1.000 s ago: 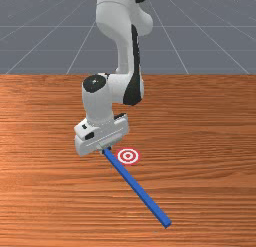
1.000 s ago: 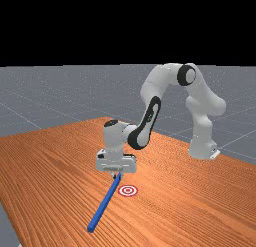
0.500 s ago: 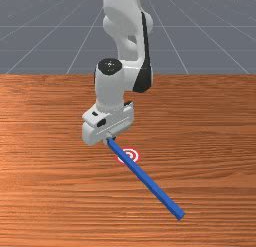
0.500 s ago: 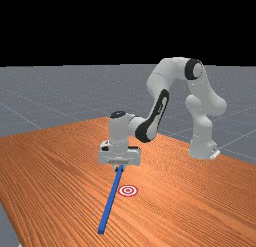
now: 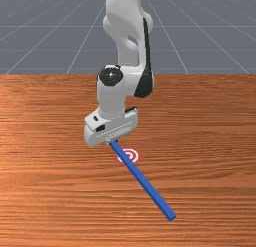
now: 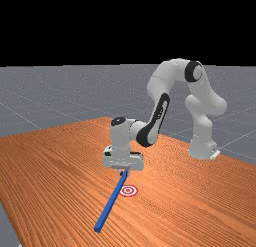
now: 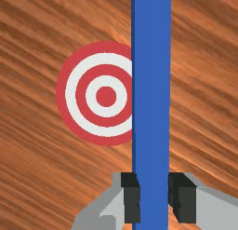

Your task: Pull the pivot to the target area

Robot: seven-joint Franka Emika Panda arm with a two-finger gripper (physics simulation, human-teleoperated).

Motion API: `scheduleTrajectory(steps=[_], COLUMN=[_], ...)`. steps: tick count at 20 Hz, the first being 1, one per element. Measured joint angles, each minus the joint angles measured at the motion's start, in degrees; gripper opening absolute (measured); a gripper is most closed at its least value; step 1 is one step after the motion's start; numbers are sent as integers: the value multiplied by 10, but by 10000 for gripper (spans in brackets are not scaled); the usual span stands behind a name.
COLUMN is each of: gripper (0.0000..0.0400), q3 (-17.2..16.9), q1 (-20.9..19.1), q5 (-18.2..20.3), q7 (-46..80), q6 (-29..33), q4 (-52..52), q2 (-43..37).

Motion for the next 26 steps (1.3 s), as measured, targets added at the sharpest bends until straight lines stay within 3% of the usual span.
scheduleTrajectory(steps=[2, 6, 7, 8, 10, 11, 12, 16, 17, 18, 19, 20, 21, 22, 23, 24, 25, 26], gripper=[95, 94, 95, 95, 101, 100, 98, 95, 100, 97, 98, 98, 102, 101, 101, 104, 104, 99], q3=[1, 2, 46, 64, 73, 62, -32, -35, 67, 55, 65, 13, 11, -73, -2, -105, -17, -13], q1=[-1, -1, -47, -67, -78, -67, 29, 33, -70, -58, -69, -18, -18, 72, -1, 107, 16, 12], q5=[0, 2, 55, 77, 82, 68, -23, -26, 71, 58, 68, 13, 9, -62, 42, -87, 48, 39], q7=[0, -1, -65, -93, -102, -84, 36, 36, -87, -72, -85, -20, -19, 82, 54, 125, 101, 74], q6=[-10, 42, 70, 66, 77, 93, 114, 133, 114, 127, 127, 22, -50, 132, 142, 133, 152, 162], q4=[16, -27, -57, -67, -59, -61, -65, -63, -62, -75, -82, -29, 9, -112, -126, -129, -151, -167], q2=[19, 11, -3, -8, 7, 8, 13, 15, 9, 2, -2, 19, 38, -6, -23, -7, -34, -43])
